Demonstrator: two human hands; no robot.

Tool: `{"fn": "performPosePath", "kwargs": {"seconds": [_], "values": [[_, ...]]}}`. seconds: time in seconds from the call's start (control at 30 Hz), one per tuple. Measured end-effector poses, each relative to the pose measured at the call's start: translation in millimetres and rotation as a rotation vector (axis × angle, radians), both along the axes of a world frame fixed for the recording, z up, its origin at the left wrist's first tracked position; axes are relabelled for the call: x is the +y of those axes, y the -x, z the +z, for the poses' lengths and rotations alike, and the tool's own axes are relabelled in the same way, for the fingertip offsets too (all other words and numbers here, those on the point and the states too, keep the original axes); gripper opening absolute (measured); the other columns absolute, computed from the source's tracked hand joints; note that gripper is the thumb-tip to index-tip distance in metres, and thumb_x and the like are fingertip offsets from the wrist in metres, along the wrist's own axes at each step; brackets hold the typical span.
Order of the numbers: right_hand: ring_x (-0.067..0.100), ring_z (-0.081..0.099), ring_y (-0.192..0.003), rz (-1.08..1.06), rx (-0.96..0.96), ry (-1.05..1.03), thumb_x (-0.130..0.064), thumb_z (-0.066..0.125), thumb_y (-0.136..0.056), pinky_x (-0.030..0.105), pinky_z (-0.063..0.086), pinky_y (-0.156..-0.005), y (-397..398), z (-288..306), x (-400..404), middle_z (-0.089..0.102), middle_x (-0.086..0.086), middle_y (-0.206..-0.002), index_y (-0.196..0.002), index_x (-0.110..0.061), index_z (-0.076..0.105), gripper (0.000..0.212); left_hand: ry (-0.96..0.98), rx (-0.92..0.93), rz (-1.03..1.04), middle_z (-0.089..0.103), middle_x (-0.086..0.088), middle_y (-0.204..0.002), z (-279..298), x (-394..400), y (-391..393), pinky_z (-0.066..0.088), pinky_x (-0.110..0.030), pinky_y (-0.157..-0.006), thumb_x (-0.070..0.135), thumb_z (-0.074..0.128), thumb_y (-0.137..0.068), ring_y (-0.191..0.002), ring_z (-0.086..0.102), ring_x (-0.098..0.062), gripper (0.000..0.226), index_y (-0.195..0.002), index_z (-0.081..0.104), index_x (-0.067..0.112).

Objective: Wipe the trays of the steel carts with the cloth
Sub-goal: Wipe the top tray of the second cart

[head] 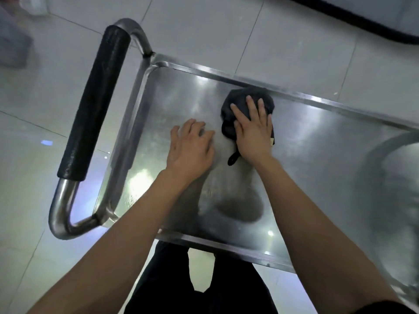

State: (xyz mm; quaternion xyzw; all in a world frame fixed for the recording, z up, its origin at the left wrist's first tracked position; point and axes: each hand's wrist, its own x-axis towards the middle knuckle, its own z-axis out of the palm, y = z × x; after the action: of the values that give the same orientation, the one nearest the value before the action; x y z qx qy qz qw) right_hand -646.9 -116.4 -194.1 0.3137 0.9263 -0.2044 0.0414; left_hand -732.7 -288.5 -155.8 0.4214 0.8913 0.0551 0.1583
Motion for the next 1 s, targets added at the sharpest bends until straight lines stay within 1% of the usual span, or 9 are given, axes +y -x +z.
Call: {"fn": "performPosePath", "kwargs": {"seconds": [0.1,0.2,0.33,0.47,0.6,0.7,0.8,0.9,1.0], "values": [[0.026,-0.006,-0.154,-0.041,-0.003,0.004,-0.034,0.032,-0.107,0.052,0.001,-0.124,-30,-1,17,0.005,-0.001,-0.168,-0.153,-0.04,0.032,0.046,0.013,0.006,0.0,0.049,-0.004,-0.141,-1,6,-15,0.029,-0.054,-0.109,0.038,0.048,-0.093,-0.137,0.036,-0.027,0.037,-0.125,0.061,0.025],[0.026,-0.008,-0.154,-0.06,-0.027,-0.017,-0.035,0.03,-0.108,0.052,0.001,-0.124,-52,-2,27,0.003,-0.001,-0.168,-0.154,-0.041,0.028,0.047,0.016,0.011,0.049,0.05,-0.004,-0.14,-2,4,-29,0.031,-0.055,-0.109,0.037,0.051,-0.091,-0.136,0.037,-0.028,0.036,-0.123,0.061,0.025],[0.028,-0.009,-0.154,-0.06,-0.046,-0.032,-0.034,0.031,-0.107,0.054,0.0,-0.123,-53,-1,24,0.002,0.0,-0.168,-0.155,-0.042,0.026,0.049,-0.009,0.032,0.143,0.051,-0.003,-0.137,-2,-17,-41,0.034,-0.057,-0.107,0.039,0.052,-0.09,-0.135,0.039,-0.027,0.037,-0.124,0.059,0.025],[0.031,-0.006,-0.154,-0.059,-0.022,-0.066,-0.03,0.037,-0.106,0.056,0.001,-0.122,-44,-5,7,0.005,0.003,-0.168,-0.154,-0.041,0.027,0.051,0.034,0.065,0.225,0.048,-0.004,-0.141,-4,-48,-32,0.036,-0.057,-0.106,0.044,0.054,-0.089,-0.138,0.037,-0.028,0.044,-0.13,0.055,0.027],[0.032,-0.002,-0.154,0.057,0.015,-0.109,-0.03,0.04,-0.104,0.057,0.002,-0.122,-22,-12,-28,0.007,0.004,-0.168,-0.154,-0.04,0.028,0.052,0.089,0.09,0.307,0.041,-0.004,-0.148,-10,-84,-12,0.034,-0.059,-0.11,0.045,0.053,-0.091,-0.142,0.032,-0.029,0.046,-0.133,0.052,0.027],[0.032,-0.005,-0.153,0.145,0.003,-0.111,-0.031,0.04,-0.104,0.057,0.0,-0.122,6,-13,-60,0.004,0.003,-0.168,-0.155,-0.041,0.026,0.053,0.1,0.076,0.364,0.037,-0.003,-0.152,-11,-105,0,0.026,-0.058,-0.116,0.043,0.05,-0.095,-0.146,0.027,-0.031,0.044,-0.136,0.05,0.028],[0.033,-0.009,-0.153,0.258,-0.003,-0.104,-0.032,0.038,-0.104,0.06,-0.001,-0.121,36,-10,-96,-0.001,0.004,-0.168,-0.155,-0.041,0.022,0.055,0.087,0.07,0.424,0.037,-0.003,-0.153,-9,-119,9,0.023,-0.058,-0.116,0.039,0.05,-0.096,-0.146,0.026,-0.03,0.043,-0.137,0.05,0.027],[0.034,-0.011,-0.152,0.372,-0.012,-0.091,-0.028,0.04,-0.103,0.061,-0.002,-0.12,65,-7,-131,-0.004,0.006,-0.168,-0.157,-0.039,0.018,0.059,0.037,0.065,0.456,0.042,-0.007,-0.15,-6,-132,17,0.03,-0.057,-0.114,0.033,0.052,-0.095,-0.143,0.033,-0.029,0.041,-0.135,0.053,0.023],[0.034,-0.009,-0.153,0.433,0.003,-0.075,-0.028,0.042,-0.101,0.062,0.0,-0.12,91,-5,-155,-0.001,0.007,-0.168,-0.156,-0.039,0.021,0.06,-0.059,0.038,0.477,0.048,-0.008,-0.144,-6,-144,24,0.04,-0.054,-0.107,0.028,0.052,-0.093,-0.136,0.042,-0.03,0.039,-0.131,0.057,0.019]]}}
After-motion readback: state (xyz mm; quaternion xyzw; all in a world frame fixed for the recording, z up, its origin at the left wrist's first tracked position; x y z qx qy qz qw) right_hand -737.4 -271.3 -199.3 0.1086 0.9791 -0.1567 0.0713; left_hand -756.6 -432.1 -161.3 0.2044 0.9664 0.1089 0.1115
